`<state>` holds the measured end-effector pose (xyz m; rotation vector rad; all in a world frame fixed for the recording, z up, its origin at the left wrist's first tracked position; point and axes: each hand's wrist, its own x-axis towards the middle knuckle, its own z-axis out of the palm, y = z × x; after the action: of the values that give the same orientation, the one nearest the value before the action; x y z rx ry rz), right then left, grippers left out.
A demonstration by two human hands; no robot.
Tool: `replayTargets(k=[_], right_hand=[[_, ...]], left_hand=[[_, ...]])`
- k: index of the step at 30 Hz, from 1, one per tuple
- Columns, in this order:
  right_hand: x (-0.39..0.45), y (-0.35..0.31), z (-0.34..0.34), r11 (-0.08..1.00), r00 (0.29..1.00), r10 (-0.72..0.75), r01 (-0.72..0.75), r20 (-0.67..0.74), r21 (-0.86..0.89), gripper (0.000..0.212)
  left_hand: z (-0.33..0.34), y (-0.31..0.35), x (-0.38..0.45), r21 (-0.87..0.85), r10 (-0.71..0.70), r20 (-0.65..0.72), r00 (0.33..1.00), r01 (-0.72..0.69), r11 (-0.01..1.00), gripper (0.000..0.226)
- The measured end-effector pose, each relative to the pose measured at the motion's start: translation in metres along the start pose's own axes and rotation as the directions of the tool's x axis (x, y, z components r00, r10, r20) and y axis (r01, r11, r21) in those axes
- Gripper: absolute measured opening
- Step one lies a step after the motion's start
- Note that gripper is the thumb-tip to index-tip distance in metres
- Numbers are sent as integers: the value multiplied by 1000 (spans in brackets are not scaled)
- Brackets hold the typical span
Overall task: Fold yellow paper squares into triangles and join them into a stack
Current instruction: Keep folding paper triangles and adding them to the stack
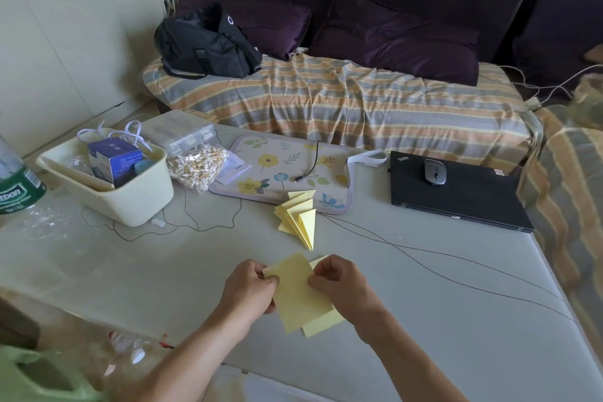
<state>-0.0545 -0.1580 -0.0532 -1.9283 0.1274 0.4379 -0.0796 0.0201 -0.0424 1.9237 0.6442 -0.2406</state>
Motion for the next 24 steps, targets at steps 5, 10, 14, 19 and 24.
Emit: replayTargets(k=[5, 10, 14, 19, 24], right_hand=[[-8, 2, -8, 998, 997, -67, 67, 42, 10, 8], [-14, 1, -14, 988, 993, -119, 121, -27, 94, 16], [-16, 2, -18, 985, 992, -116, 122, -48, 123, 18], [-21, 0, -17, 971, 987, -150, 158, -58, 180, 7], [-23, -4, -15, 956, 978, -200, 208, -59, 207, 11]], left_hand=[[5, 5, -4, -54, 27, -4, 1000, -27, 998, 13], [9, 9, -4, -217, -13, -3, 1000, 12, 976, 5], [11, 13, -5, -295, -33, -26, 999, 24, 955, 16], [11, 16, -9, -327, -27, -19, 999, 19, 945, 17], [10, 18, -11, -361, 7, -68, 998, -31, 932, 9]])
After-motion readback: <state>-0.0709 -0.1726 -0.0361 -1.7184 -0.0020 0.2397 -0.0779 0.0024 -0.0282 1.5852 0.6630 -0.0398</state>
